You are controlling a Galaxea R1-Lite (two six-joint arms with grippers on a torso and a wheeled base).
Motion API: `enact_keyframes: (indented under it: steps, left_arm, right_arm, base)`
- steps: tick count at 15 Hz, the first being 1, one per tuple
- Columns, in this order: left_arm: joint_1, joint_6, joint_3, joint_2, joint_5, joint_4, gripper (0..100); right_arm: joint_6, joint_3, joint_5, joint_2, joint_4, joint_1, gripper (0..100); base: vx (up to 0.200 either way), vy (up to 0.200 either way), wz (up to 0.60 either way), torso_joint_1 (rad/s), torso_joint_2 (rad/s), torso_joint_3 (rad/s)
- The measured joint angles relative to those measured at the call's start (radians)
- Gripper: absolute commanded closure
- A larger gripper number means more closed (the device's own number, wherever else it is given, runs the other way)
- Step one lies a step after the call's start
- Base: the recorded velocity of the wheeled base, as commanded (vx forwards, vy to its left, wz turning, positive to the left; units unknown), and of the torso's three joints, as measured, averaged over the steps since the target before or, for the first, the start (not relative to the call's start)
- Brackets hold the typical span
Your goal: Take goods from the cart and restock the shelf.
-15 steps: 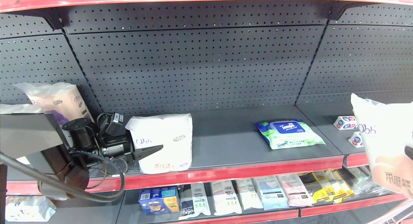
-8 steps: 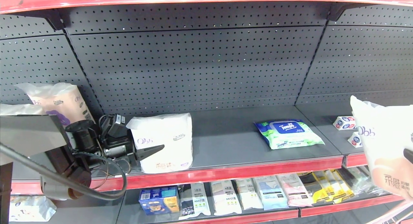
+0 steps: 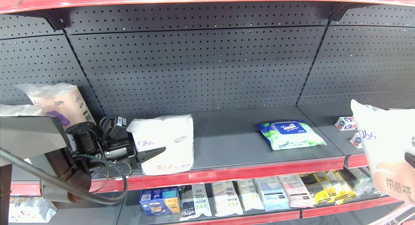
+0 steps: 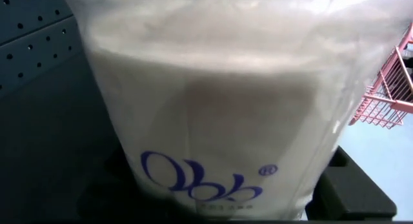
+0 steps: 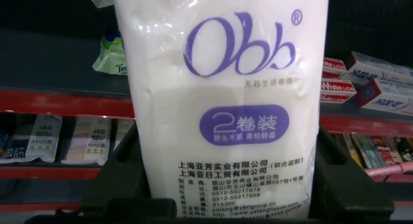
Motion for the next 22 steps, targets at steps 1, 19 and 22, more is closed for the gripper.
enact_keyframes:
  steps: [1,19,22]
  left_arm:
    - [-0.001,0.002,0.016,-0.007,0.006,0.000,100]
    - [-0.004,0.053,-0.006,-0.022,0.041,0.005,100]
    - [-0.002,0.057,-0.030,-0.021,0.045,0.007,100]
  right_arm:
    - [0.000,-0.001,0.000,0.000,0.000,0.000,100]
    - [0.001,-0.005,-0.004,-0.016,0.000,-0.001,100]
    - [0.001,-0.005,-0.004,-0.011,0.000,0.000,100]
  base:
    - [0.000,0.000,0.00,0.000,0.00,0.000]
    - [0.000,0.000,0.00,0.000,0.00,0.000]
    - [0.000,0.000,0.00,0.000,0.00,0.000]
